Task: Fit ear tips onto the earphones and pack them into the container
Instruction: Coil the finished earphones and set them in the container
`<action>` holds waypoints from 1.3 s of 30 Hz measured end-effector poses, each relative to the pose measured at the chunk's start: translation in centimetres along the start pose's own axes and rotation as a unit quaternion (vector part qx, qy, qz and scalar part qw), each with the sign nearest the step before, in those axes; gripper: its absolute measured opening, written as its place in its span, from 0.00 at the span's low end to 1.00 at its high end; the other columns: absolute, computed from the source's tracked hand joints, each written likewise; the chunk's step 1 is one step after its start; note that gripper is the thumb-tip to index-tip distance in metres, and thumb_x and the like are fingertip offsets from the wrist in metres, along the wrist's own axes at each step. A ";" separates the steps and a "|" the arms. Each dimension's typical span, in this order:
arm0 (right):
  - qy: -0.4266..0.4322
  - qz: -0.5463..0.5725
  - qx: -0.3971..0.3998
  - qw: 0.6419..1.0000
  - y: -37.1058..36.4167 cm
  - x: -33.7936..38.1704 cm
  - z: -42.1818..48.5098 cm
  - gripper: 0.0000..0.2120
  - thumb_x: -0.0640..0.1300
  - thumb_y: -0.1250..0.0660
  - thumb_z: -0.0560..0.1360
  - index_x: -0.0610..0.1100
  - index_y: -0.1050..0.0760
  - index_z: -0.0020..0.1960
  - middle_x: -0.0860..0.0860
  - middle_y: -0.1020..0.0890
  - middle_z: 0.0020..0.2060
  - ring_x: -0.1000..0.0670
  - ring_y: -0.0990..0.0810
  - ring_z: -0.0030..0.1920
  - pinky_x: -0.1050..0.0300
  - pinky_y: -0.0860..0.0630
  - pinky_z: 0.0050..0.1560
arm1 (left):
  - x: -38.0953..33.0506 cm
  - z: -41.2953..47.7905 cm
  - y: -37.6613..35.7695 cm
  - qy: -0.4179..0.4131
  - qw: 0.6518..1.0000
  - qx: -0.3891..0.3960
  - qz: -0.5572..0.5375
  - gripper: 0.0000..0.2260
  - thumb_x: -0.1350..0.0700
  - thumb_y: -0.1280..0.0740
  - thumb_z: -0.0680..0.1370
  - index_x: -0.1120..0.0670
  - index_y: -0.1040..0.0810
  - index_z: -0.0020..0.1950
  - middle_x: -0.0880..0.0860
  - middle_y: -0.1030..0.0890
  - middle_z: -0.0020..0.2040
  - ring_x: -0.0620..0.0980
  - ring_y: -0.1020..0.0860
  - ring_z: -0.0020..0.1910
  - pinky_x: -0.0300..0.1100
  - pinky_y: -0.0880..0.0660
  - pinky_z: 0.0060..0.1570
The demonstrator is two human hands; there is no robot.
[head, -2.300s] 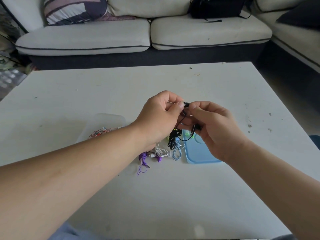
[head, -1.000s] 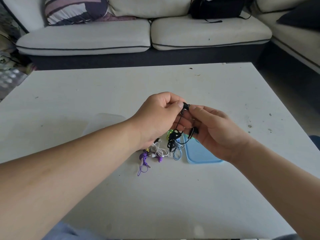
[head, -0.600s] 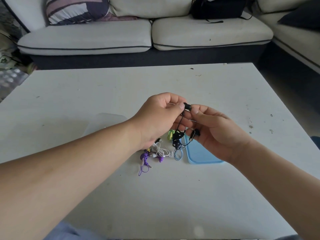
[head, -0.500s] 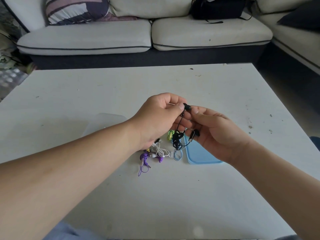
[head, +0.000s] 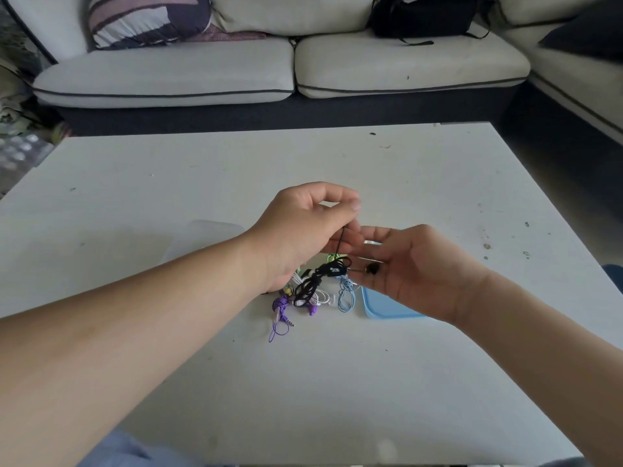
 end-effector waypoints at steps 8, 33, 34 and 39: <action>0.090 -0.021 -0.016 0.996 0.2 -0.2 -0.9 0.17 0.22 0.44 0.78 0.31 0.25 0.63 0.32 0.18 0.60 0.38 0.15 0.56 0.52 0.17 0.56 | 0.6 0.3 0.5 -0.007 0.997 -0.043 0.067 0.02 0.61 0.30 0.81 0.57 0.18 0.52 0.61 0.14 0.47 0.52 0.12 0.41 0.46 0.15 0.45; 0.119 -0.231 -0.261 0.930 2.3 1.5 -2.2 0.23 0.60 0.30 0.78 0.38 0.17 0.47 0.45 0.16 0.36 0.48 0.21 0.32 0.53 0.26 0.34 | 0.8 0.8 -2.0 -0.046 0.974 0.015 0.221 0.03 0.60 0.26 0.77 0.55 0.15 0.51 0.58 0.14 0.41 0.40 0.21 0.27 0.30 0.29 0.28; 0.139 -0.262 -0.297 0.908 2.9 1.5 -1.9 0.18 0.55 0.30 0.79 0.39 0.17 0.47 0.45 0.16 0.36 0.49 0.21 0.31 0.53 0.25 0.34 | 1.0 1.0 -2.1 -0.036 0.976 0.006 0.214 0.03 0.61 0.26 0.77 0.56 0.16 0.51 0.58 0.14 0.41 0.38 0.23 0.25 0.28 0.30 0.27; 0.173 -0.457 -0.346 0.801 6.0 0.8 0.5 0.07 0.42 0.33 0.76 0.42 0.19 0.42 0.50 0.20 0.32 0.49 0.26 0.31 0.57 0.28 0.34 | 1.6 1.4 -2.4 -0.018 0.976 -0.004 0.216 0.04 0.60 0.28 0.79 0.56 0.17 0.53 0.56 0.15 0.41 0.37 0.23 0.26 0.27 0.30 0.27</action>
Point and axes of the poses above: each hand's wrist, its own z-axis towards the middle knuckle, its own y-axis out of the back of the hand, x = y × z, the point moved 1 cm from there along z, towards the middle knuckle
